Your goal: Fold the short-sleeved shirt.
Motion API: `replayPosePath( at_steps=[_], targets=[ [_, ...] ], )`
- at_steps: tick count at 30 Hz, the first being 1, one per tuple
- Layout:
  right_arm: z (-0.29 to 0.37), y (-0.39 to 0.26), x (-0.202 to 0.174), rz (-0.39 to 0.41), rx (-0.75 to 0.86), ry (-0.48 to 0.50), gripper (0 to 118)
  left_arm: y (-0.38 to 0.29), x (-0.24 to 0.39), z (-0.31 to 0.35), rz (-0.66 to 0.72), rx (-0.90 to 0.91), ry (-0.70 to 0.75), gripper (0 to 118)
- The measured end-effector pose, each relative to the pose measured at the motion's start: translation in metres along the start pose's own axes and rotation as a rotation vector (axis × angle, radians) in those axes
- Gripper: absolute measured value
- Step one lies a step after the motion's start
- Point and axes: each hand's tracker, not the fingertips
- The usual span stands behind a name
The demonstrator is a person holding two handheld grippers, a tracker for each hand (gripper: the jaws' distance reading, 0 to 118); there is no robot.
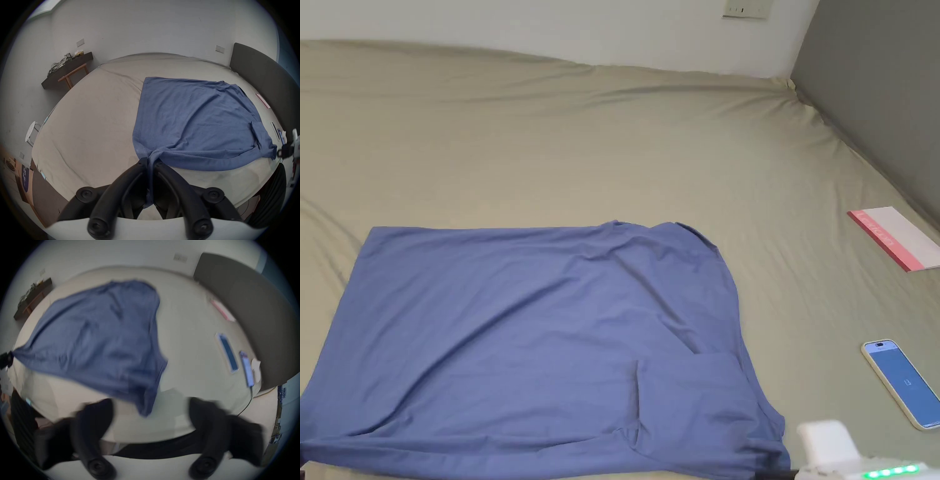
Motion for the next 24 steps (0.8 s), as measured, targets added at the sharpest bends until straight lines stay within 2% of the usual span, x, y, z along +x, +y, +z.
replayPosePath(
  at_steps=[7, 9, 10, 11, 12, 13, 14, 15, 16, 18, 20, 24],
  targets=[
    [-0.017, 0.008, -0.012, -0.042, 0.001, 0.011, 109, -0.013, -0.001, -0.006, 0.002, -0.070, 0.026, 4],
    [-0.024, 0.015, -0.009, -0.047, 0.011, 0.018, 102, -0.015, 0.000, -0.009, -0.005, -0.090, 0.031, 4],
    [-0.028, 0.018, -0.010, -0.038, 0.017, 0.025, 95, -0.016, 0.000, -0.011, -0.009, -0.100, 0.034, 4],
    [-0.034, 0.021, -0.011, -0.022, 0.015, 0.025, 79, -0.020, -0.006, -0.020, -0.013, -0.112, 0.035, 4],
    [-0.041, 0.023, -0.012, 0.012, -0.028, 0.014, 70, -0.022, -0.008, -0.024, -0.015, -0.123, 0.035, 4],
    [-0.045, 0.024, -0.011, 0.019, -0.054, 0.050, 64, -0.023, -0.008, -0.027, -0.018, -0.138, 0.034, 4],
    [-0.042, 0.025, -0.011, 0.004, -0.030, 0.066, 49, -0.023, -0.007, -0.029, -0.023, -0.154, 0.035, 4],
    [-0.037, 0.026, -0.011, 0.008, -0.031, 0.068, 17, -0.025, -0.008, -0.030, -0.027, -0.158, 0.036, 4],
    [-0.029, 0.026, -0.014, 0.016, -0.022, 0.110, 6, -0.026, -0.008, -0.031, -0.033, -0.162, 0.039, 4],
    [-0.020, 0.024, -0.017, -0.004, 0.039, 0.068, 6, -0.029, -0.010, -0.029, -0.027, -0.142, 0.053, 4],
    [-0.015, 0.019, -0.013, 0.013, 0.042, 0.092, 6, -0.029, -0.013, -0.025, -0.006, -0.148, 0.032, 4],
    [0.011, 0.006, -0.010, -0.039, 0.133, 0.133, 6, -0.032, -0.017, -0.012, 0.004, -0.118, 0.023, 4]
  ],
)
